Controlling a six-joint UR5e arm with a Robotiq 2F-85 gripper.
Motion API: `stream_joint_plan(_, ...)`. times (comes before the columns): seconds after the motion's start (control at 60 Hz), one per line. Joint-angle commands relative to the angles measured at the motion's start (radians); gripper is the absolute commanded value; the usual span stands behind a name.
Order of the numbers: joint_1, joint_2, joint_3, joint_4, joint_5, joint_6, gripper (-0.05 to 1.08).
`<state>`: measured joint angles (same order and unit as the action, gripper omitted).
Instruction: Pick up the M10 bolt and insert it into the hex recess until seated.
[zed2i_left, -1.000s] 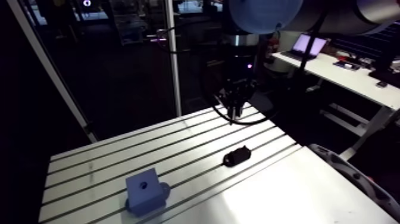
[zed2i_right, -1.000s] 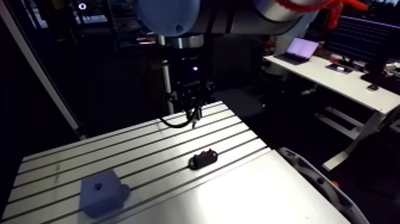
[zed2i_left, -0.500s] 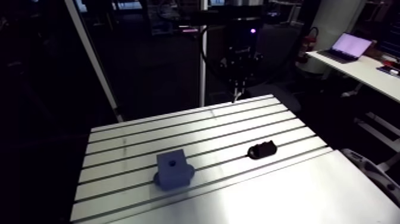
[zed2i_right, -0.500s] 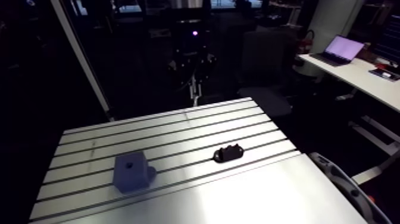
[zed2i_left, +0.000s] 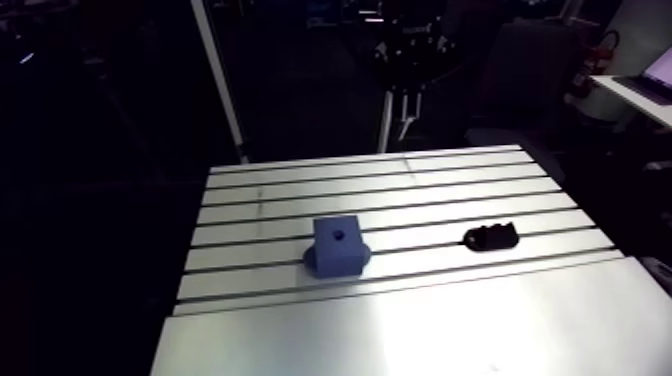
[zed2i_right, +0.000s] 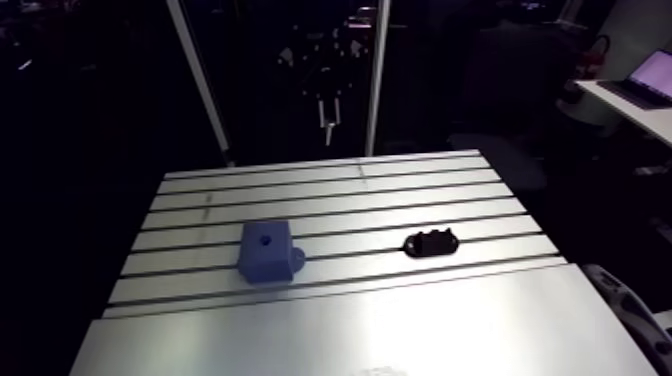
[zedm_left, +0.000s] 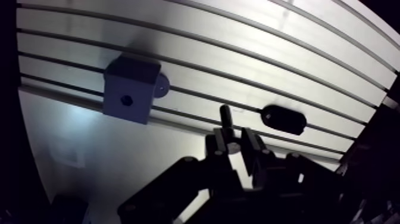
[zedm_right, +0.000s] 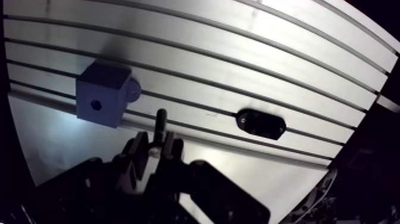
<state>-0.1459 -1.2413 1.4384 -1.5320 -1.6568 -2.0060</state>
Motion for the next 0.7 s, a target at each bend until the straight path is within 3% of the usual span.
stream_joint_plan(0.017, 0.196, 0.037, -0.085, 0.14, -0.015, 0.022, 1.08)
stream_joint_plan(0.117, 0.214, 0.032, -0.081, 0.13, -0.023, 0.02, 1.08)
stream_joint_plan(0.183, 0.236, 0.017, -0.076, 0.101, -0.041, 0.016, 1.08)
stream_joint_plan(0.317, 0.253, 0.012, -0.052, 0.043, -0.048, -0.011, 1.08)
stream_joint_plan(0.7, 0.259, 0.0, -0.034, -0.018, -0.046, 0.008, 1.08)
